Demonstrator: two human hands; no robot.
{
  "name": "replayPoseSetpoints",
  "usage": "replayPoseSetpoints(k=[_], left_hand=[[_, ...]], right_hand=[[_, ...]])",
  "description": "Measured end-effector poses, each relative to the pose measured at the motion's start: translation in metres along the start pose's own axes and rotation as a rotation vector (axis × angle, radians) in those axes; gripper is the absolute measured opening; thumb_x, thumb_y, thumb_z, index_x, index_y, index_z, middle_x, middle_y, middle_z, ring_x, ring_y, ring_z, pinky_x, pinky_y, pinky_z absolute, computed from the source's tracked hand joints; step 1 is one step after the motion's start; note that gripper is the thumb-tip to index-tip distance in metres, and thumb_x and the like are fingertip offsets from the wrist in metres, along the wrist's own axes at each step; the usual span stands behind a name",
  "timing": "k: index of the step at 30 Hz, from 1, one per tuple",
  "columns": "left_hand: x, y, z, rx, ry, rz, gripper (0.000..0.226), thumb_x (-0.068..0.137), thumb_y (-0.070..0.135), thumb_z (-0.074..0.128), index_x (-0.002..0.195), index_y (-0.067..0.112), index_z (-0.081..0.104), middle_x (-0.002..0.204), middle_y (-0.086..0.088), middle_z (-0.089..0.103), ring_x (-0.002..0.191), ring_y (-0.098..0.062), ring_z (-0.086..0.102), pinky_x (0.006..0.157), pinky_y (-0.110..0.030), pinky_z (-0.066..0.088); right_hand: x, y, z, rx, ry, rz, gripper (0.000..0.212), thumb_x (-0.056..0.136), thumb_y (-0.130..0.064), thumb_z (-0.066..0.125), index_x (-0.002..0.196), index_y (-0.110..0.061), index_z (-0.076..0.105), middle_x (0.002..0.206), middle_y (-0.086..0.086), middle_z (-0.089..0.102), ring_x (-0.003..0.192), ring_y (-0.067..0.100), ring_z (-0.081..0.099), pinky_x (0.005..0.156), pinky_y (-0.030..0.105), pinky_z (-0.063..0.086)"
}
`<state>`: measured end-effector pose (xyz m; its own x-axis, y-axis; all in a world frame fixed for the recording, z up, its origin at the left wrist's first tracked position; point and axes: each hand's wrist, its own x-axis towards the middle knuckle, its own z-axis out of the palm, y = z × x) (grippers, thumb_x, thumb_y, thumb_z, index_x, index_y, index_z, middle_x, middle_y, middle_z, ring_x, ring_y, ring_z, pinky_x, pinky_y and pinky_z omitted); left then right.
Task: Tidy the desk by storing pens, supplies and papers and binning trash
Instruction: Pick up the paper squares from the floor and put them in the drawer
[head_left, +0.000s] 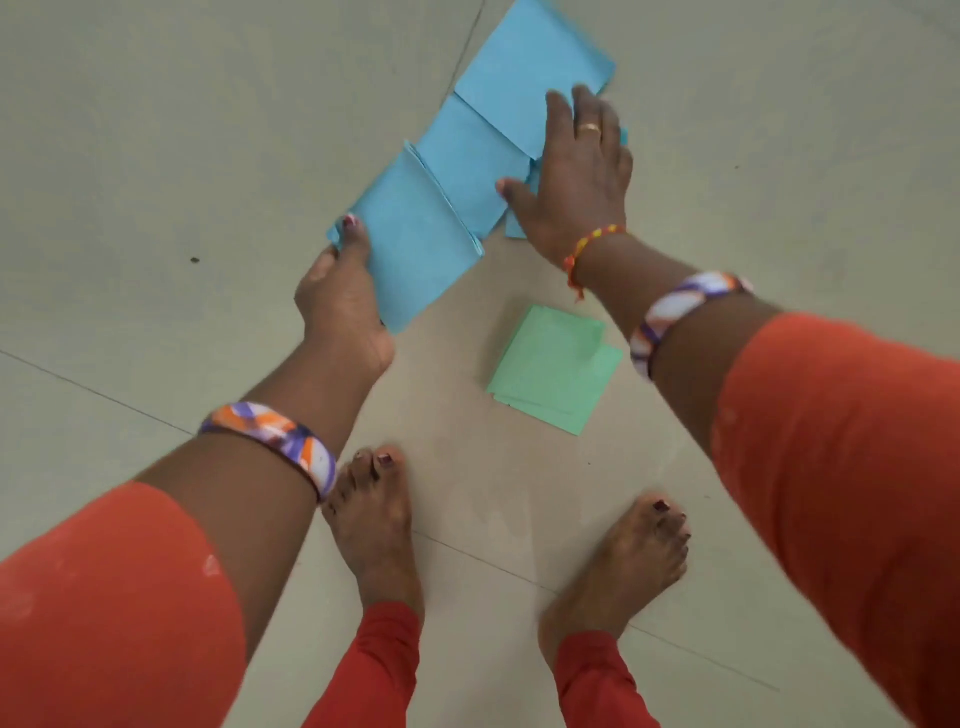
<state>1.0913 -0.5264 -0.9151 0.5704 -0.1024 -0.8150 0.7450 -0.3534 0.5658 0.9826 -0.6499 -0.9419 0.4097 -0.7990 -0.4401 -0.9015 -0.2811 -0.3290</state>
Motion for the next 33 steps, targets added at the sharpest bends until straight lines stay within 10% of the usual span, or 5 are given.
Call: replayPoseSetpoints(k=[12, 17, 21, 26, 33], left_hand=[[-0.017, -0.007, -0.017, 0.044, -0.042, -0.012, 0.02, 0.099, 0.031, 0.039, 0.107, 0.018, 0.052, 0.096, -0.001, 0.064, 0.089, -0.02, 0.063, 0.073, -0.034, 0.056], [-0.033, -0.007, 0.004, -0.092, -0.099, -0.088, 0.032, 0.091, 0.04, 0.053, 0.106, 0.013, 0.062, 0.104, -0.007, 0.07, 0.097, -0.024, 0.067, 0.084, -0.035, 0.054], [-0.02, -0.01, -0.007, 0.049, 0.102, -0.063, 0.023, 0.092, 0.002, 0.048, 0.082, 0.021, 0.055, 0.085, 0.004, 0.061, 0.088, -0.023, 0.061, 0.082, -0.037, 0.051], [-0.013, -0.004, -0.023, 0.171, -0.243, -0.099, 0.033, 0.096, -0.001, 0.039, 0.123, 0.016, 0.05, 0.115, -0.002, 0.06, 0.103, -0.021, 0.06, 0.092, -0.041, 0.049], [-0.008, -0.002, -0.049, 0.262, -0.247, -0.174, 0.037, 0.095, -0.001, 0.042, 0.128, 0.014, 0.048, 0.114, -0.004, 0.061, 0.102, -0.023, 0.06, 0.086, -0.04, 0.049]], right_hand=[[-0.05, -0.035, 0.017, -0.201, 0.394, -0.246, 0.046, 0.073, 0.001, 0.039, 0.11, -0.009, 0.065, 0.104, 0.006, 0.071, 0.089, 0.018, 0.07, 0.094, 0.045, 0.047], [-0.097, -0.057, 0.022, -0.147, -0.213, -0.462, 0.046, 0.091, -0.014, 0.034, 0.135, -0.005, 0.04, 0.14, 0.016, 0.046, 0.129, 0.026, 0.045, 0.103, 0.04, 0.034], [-0.064, -0.04, 0.002, 0.436, -0.253, -0.08, 0.047, 0.094, -0.03, 0.044, 0.139, -0.016, 0.039, 0.135, 0.012, 0.052, 0.122, 0.029, 0.048, 0.1, 0.036, 0.037], [-0.011, 0.004, -0.002, 0.203, 0.097, 0.529, 0.089, 0.083, -0.035, 0.064, 0.146, -0.007, 0.009, 0.146, 0.013, 0.031, 0.131, 0.031, 0.034, 0.105, 0.039, 0.031], [-0.025, 0.014, 0.004, 1.013, 0.023, 0.548, 0.017, 0.079, -0.006, 0.069, 0.092, -0.009, 0.058, 0.091, 0.011, 0.064, 0.081, 0.025, 0.063, 0.074, 0.037, 0.055]])
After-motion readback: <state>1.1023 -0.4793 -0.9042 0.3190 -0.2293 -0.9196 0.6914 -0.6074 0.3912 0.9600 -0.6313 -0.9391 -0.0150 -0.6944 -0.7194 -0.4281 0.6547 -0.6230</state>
